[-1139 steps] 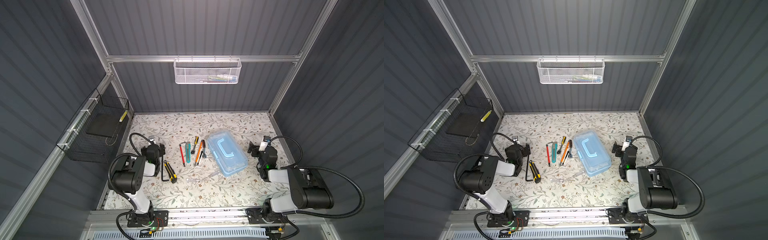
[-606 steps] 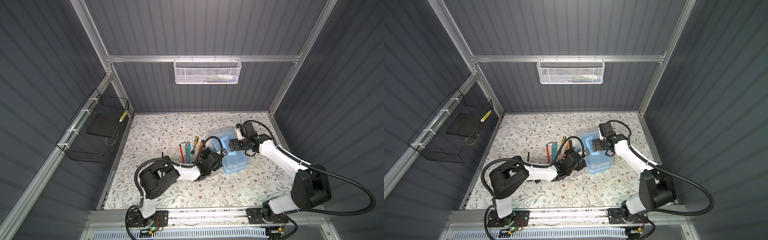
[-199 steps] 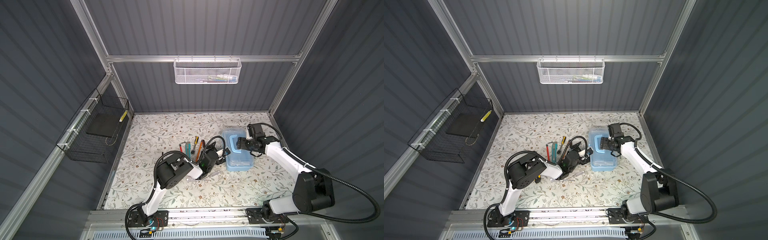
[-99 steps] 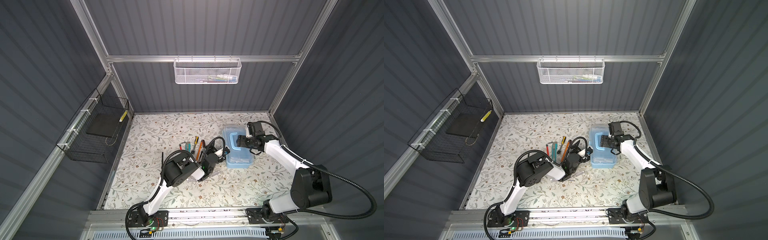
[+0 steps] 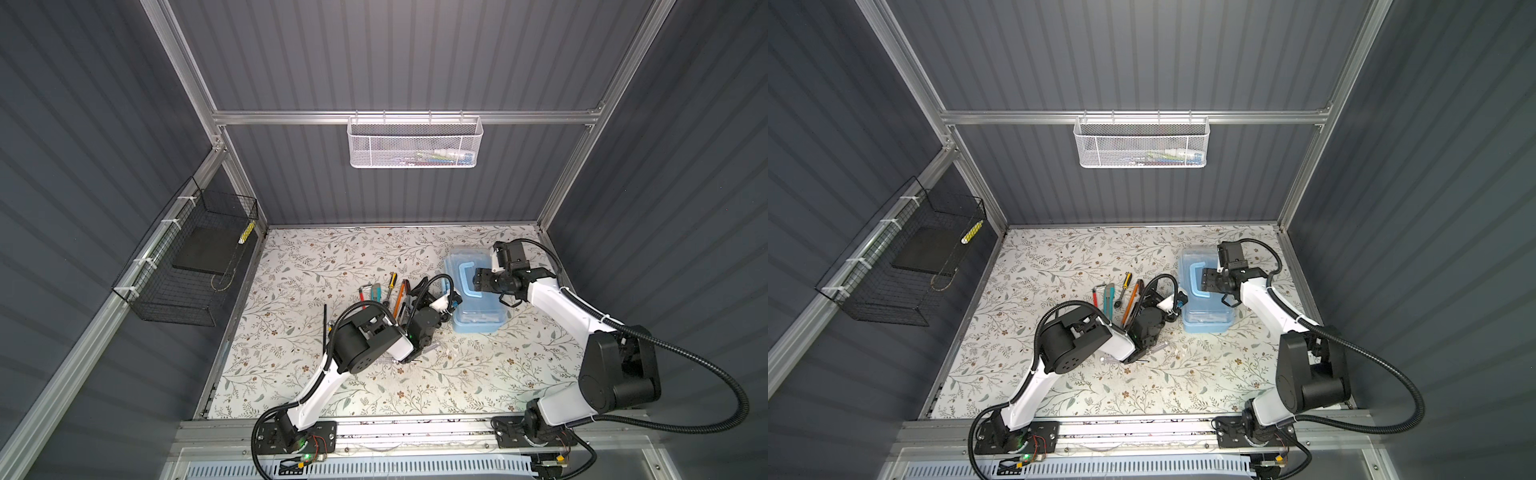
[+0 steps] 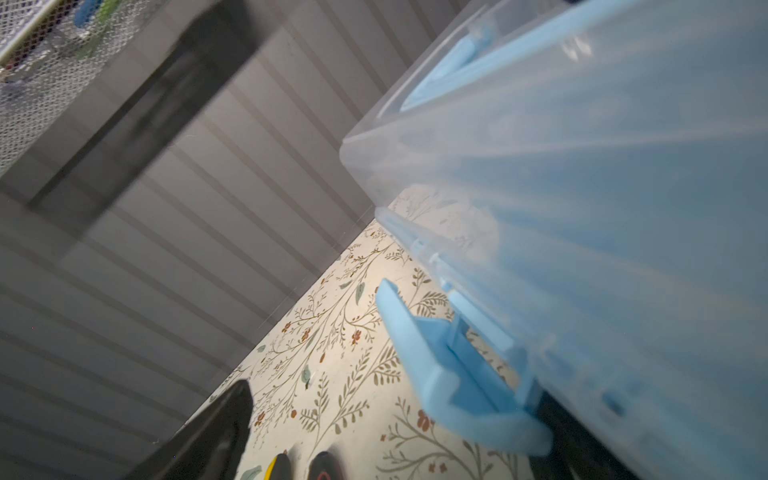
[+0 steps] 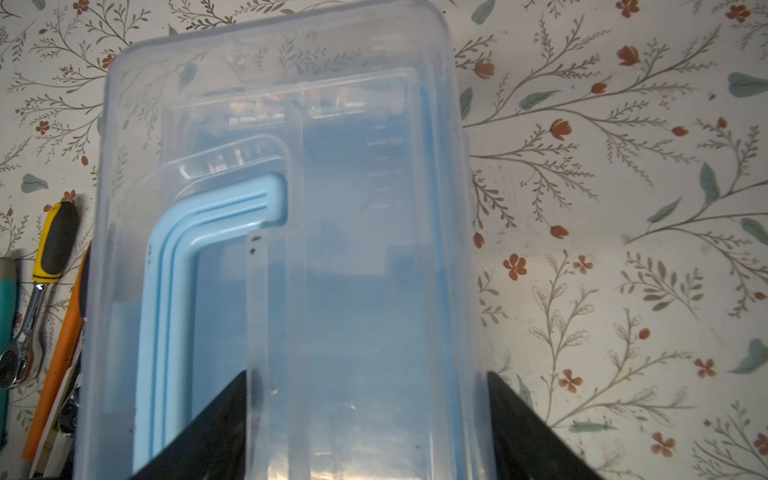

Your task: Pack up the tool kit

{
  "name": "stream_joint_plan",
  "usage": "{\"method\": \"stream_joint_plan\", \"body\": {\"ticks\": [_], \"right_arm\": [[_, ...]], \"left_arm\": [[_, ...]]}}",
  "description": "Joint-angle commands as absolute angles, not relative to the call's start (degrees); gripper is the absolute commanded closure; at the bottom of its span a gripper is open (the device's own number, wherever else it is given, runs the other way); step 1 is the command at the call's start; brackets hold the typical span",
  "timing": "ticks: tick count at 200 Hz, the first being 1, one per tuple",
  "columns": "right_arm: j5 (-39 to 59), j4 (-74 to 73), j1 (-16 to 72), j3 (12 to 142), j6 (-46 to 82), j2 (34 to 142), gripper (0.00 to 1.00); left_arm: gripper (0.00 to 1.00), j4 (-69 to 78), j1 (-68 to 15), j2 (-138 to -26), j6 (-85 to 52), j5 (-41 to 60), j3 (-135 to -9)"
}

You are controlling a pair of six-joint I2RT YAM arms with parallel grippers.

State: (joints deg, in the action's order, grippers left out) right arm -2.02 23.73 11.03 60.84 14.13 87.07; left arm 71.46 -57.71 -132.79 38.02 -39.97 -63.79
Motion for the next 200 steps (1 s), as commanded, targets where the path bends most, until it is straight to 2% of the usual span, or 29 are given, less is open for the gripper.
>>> {"method": "stream_joint_plan", "body": {"ticks": [1,59,107,200], "right_arm": [[0.8,38.0,12.7,56.3,13.0,92.0,0.42],[3.0,35.7,12.4,56.7,15.3,91.5,0.34],[5.4,34.0,12.0,57.7,16.6,91.6,0.32],[6.4,33.1,11.5,58.4,16.9,91.2,0.3]], "left_arm": [[0.0,75.4,-58.4,-132.5,38.4,-42.5,-65.3],[0.0,76.2,-58.4,-131.6,40.5,-41.7,-62.9],[0.0,74.4,-58.6,-128.2,38.3,-43.5,-59.3],[0.0,76.3,-59.6,-126.0,43.4,-49.6,-58.8]]}}
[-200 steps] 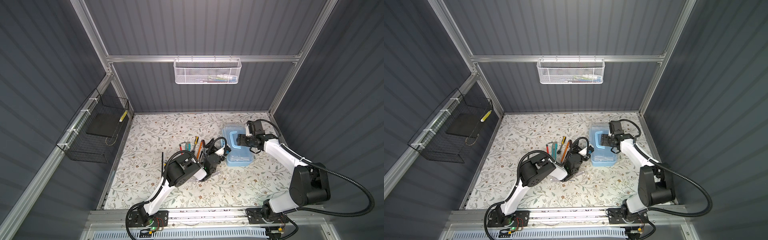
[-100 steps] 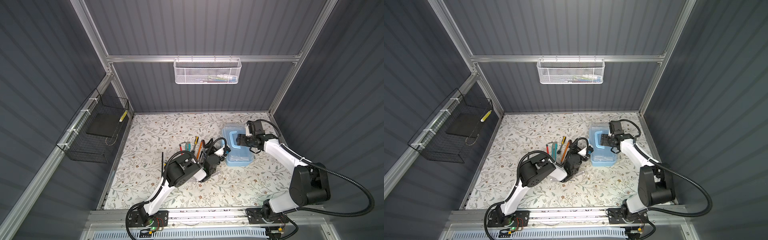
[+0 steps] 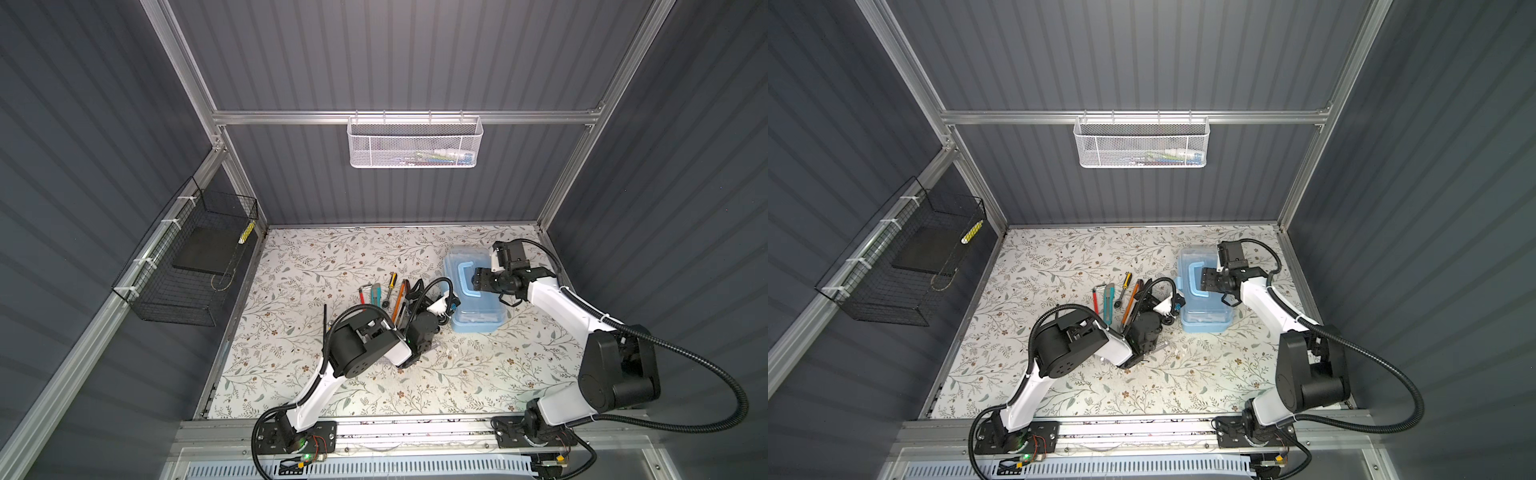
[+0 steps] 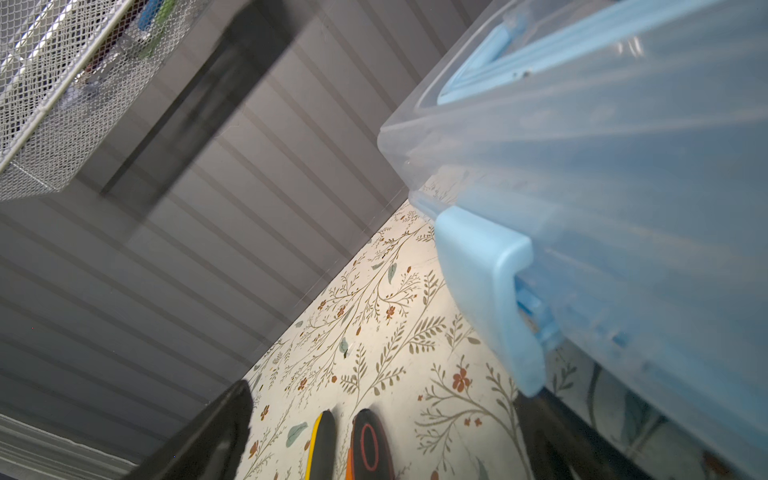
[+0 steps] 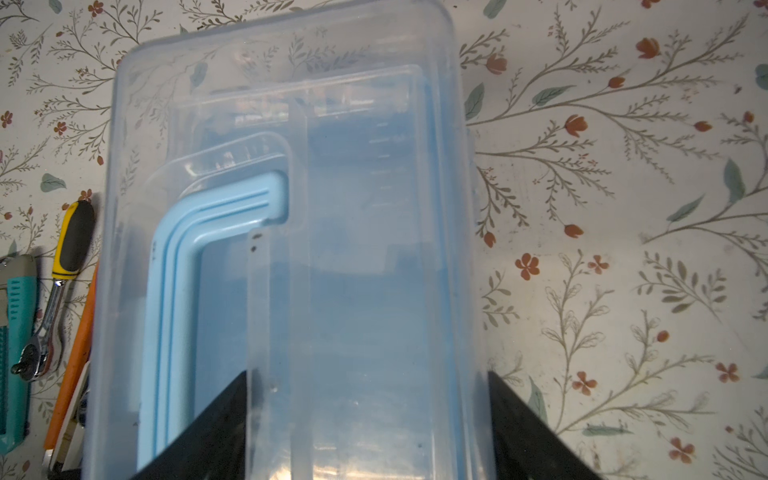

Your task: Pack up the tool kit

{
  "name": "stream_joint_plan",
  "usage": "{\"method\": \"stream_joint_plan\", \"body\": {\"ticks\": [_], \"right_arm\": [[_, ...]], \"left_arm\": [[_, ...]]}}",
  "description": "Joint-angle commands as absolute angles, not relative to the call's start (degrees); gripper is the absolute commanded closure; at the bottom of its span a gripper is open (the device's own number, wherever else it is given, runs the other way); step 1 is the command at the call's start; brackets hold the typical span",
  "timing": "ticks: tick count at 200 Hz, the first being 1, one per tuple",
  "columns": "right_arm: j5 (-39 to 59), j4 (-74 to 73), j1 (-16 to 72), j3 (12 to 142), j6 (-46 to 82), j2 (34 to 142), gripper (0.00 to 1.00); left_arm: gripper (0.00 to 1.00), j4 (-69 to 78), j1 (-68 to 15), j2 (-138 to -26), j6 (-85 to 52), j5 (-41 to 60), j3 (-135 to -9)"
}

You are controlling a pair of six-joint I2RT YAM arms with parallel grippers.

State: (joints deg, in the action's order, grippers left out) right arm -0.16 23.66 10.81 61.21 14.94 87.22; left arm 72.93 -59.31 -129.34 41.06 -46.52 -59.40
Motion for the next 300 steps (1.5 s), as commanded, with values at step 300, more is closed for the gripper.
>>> {"method": "stream_joint_plan", "body": {"ticks": [300], "right_arm": [[33.4,15.1,3.0,45.4,22.8,82.6,0.3]], "left_arm": [[0.0,36.5,-56.2,-106.4,16.8,-36.7,-60.1]]}}
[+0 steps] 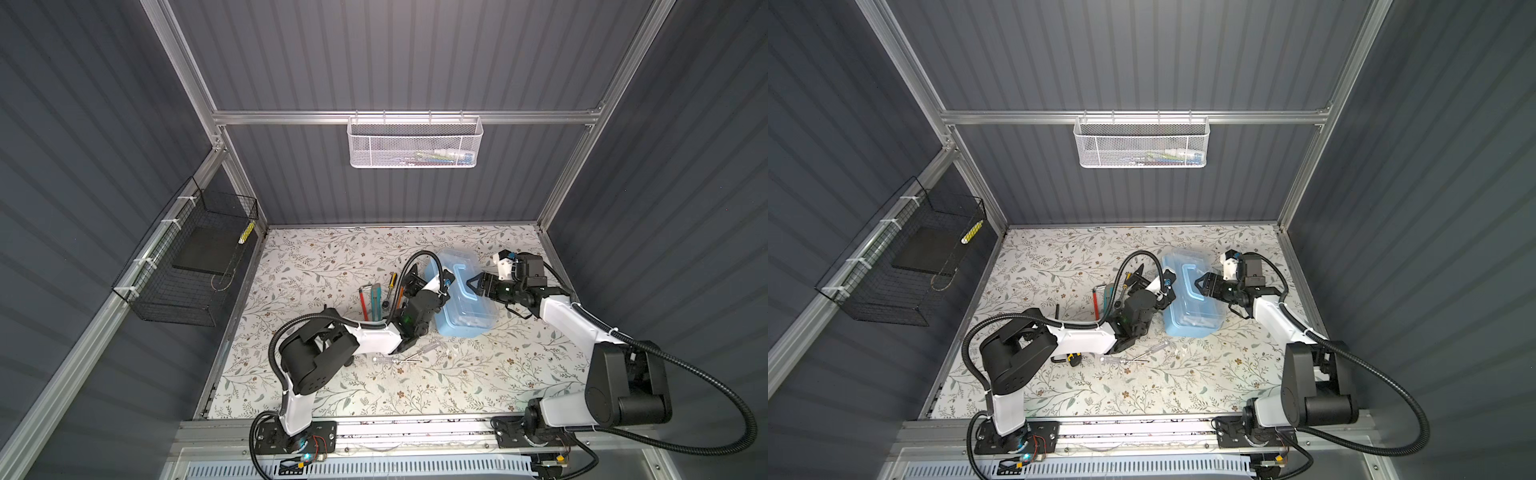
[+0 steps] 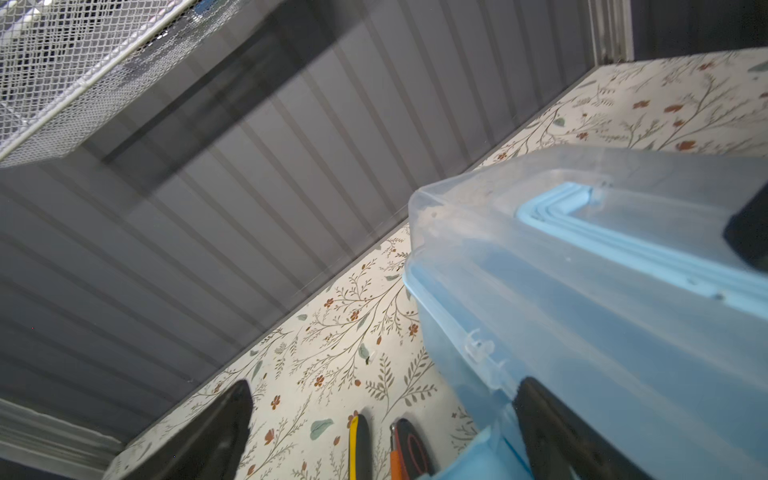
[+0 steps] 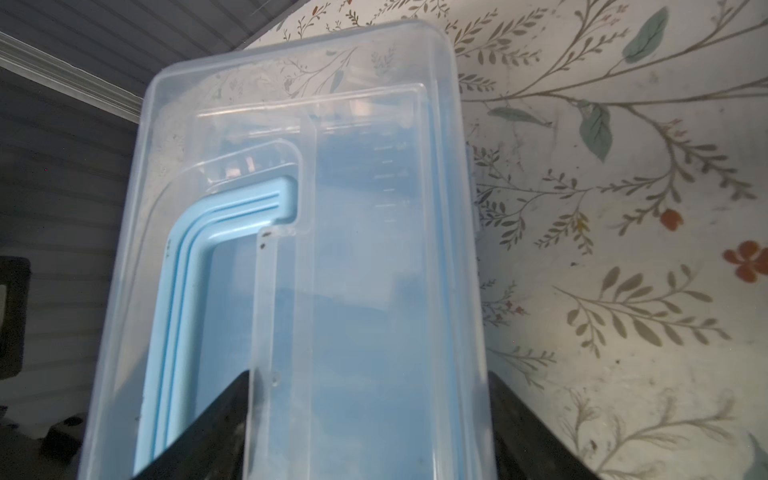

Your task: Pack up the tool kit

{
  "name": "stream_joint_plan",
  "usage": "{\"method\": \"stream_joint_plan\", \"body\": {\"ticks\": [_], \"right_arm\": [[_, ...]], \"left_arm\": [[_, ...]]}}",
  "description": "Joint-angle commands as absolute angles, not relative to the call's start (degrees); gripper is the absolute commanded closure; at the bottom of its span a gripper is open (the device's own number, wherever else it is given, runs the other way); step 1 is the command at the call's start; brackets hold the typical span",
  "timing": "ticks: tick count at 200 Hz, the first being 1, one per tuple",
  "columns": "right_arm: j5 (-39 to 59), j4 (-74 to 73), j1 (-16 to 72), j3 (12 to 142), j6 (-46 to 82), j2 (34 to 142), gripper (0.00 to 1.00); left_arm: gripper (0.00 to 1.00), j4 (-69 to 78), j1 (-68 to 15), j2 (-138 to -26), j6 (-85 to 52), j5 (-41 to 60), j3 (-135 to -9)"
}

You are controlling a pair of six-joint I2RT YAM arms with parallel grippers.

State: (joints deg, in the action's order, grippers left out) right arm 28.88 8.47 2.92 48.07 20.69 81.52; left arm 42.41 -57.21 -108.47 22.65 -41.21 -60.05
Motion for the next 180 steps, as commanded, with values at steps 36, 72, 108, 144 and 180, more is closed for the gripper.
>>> {"method": "stream_joint_plan", "body": {"ticks": [36,72,108,144,180], "right_arm": [[32.8,15.4,2.6,45.8,23.3,82.2,0.31],[31.0,17.0,1.8,46.9,23.8,81.2,0.3],[30.5,18.5,0.6,48.1,23.8,80.6,0.3],[32.6,18.6,0.4,49.3,24.4,80.2,0.3],[33.7,18.9,0.0,50.2,25.0,79.3,0.3]], "left_arm": [[0.0,35.8,-55.9,-107.6,16.6,-36.3,-60.9],[0.0,35.9,-55.4,-110.2,15.4,-37.1,-62.5],[0.0,34.0,-54.6,-111.8,13.6,-36.0,-63.7],[0.0,32.5,-54.6,-113.5,12.6,-36.3,-64.9],[0.0,30.2,-54.3,-114.4,11.6,-36.3,-65.9]]}}
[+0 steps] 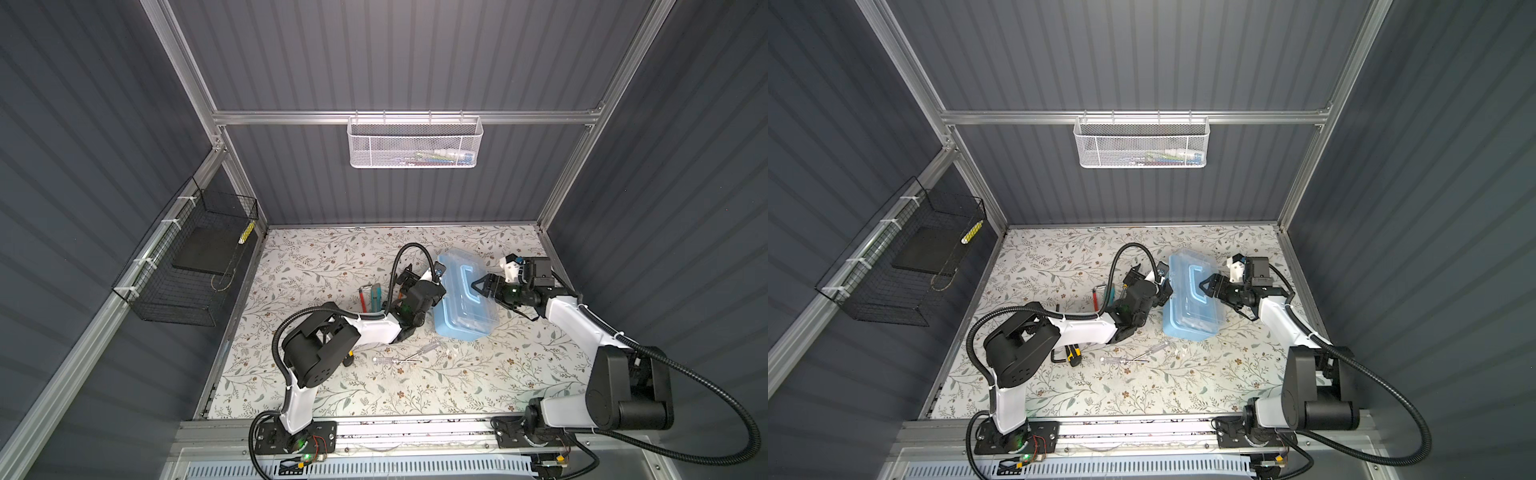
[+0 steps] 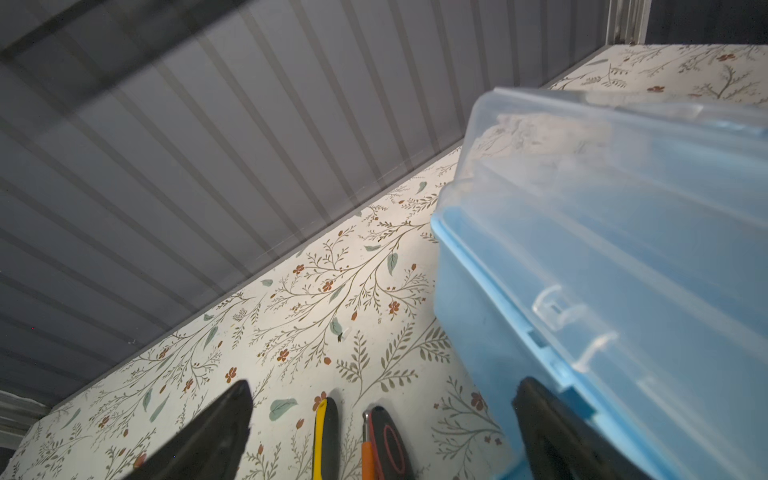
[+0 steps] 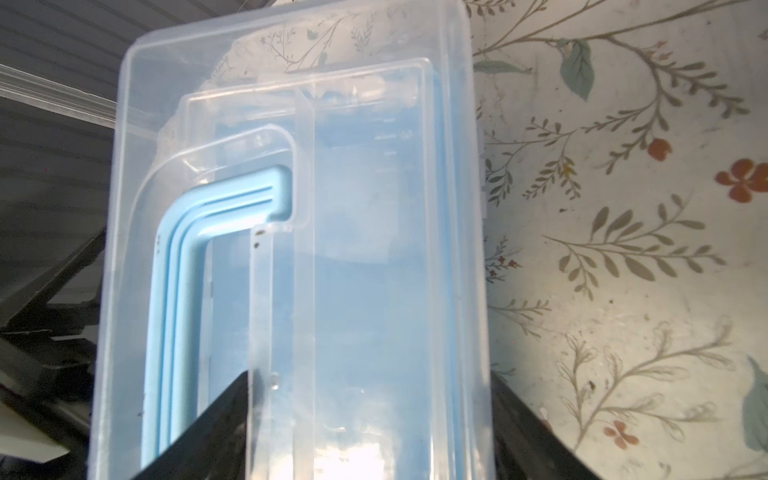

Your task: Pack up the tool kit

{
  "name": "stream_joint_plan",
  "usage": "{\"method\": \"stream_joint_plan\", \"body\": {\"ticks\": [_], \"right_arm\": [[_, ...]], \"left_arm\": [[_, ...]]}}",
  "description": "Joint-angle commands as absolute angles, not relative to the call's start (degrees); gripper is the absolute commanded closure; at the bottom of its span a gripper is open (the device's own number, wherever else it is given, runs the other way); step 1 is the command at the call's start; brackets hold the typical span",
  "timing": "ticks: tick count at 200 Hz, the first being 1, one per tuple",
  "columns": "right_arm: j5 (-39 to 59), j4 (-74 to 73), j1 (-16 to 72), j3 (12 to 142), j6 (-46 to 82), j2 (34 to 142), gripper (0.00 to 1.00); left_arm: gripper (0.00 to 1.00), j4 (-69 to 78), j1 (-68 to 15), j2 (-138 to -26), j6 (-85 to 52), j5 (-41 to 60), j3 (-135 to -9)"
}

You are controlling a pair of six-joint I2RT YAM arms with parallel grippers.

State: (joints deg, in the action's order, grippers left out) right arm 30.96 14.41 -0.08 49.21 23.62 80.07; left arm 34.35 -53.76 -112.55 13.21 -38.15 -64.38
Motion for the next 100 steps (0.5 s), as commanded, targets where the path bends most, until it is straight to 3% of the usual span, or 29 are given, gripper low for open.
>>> {"method": "stream_joint_plan", "body": {"ticks": [1,100], "right_arm": [[33.7,18.9,0.0,50.2,25.0,79.3,0.3],[42.8,11.6,-3.8,47.2,30.4,76.1,0.29]], "left_arm": [[0.0,30.2,-54.2,-114.4,11.5,-36.3,-65.9],[0.0,28.2,-54.2,-115.1,10.7,-36.6,-66.8]]}}
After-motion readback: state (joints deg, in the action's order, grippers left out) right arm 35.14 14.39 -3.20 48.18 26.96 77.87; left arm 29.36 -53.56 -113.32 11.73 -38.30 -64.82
